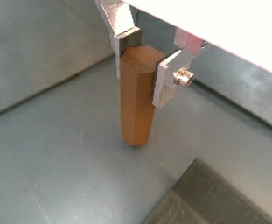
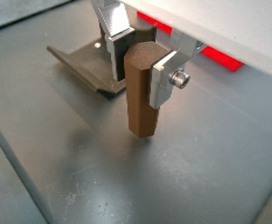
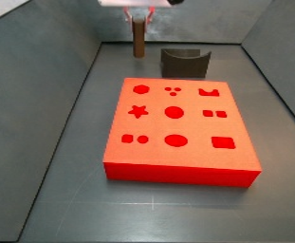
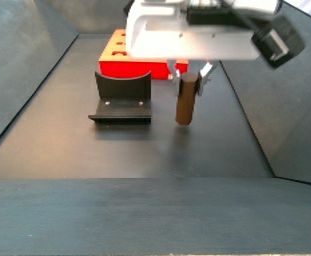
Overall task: Pick up the hexagon object. Move up. Move to above the board. Insert the hexagon object.
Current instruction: Move up, then move to above the board.
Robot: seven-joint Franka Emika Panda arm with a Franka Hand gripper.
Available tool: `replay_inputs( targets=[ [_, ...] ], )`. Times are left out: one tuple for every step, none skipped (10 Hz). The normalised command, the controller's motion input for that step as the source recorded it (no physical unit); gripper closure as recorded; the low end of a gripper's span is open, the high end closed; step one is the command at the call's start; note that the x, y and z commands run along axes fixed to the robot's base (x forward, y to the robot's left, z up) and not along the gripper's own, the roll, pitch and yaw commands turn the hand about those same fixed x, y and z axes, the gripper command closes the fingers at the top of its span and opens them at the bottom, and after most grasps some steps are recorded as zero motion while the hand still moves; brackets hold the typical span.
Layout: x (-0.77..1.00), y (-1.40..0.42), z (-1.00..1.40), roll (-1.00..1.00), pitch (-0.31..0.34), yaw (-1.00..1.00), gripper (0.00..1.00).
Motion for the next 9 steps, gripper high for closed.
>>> replay_inputs(
  targets=[
    [-0.06, 0.02, 0.54, 0.01, 0.039, -0.01, 1.00],
    [-0.04, 0.02, 0.38, 0.02, 0.041, -0.02, 1.00],
    [-0.12, -0.42, 1.00, -0.10, -0.017, -0.16, 1.00],
    [-0.12, -0.44, 1.00, -0.09, -0.022, -0.15, 1.00],
    [-0.12, -0.41, 1.00, -0.07, -0.030, -0.10, 1.00],
    [-0.12, -0.36, 1.00, -0.04, -0.018, -0.04, 1.00],
    [-0.10, -0.34, 1.00, -0.03, 0.002, -0.01, 1.00],
    [-0.10, -0.31, 1.00, -0.02, 0.016, 0.00, 1.00],
    [-0.09, -0.28, 1.00, -0.01, 0.025, 0.02, 1.00]
  ],
)
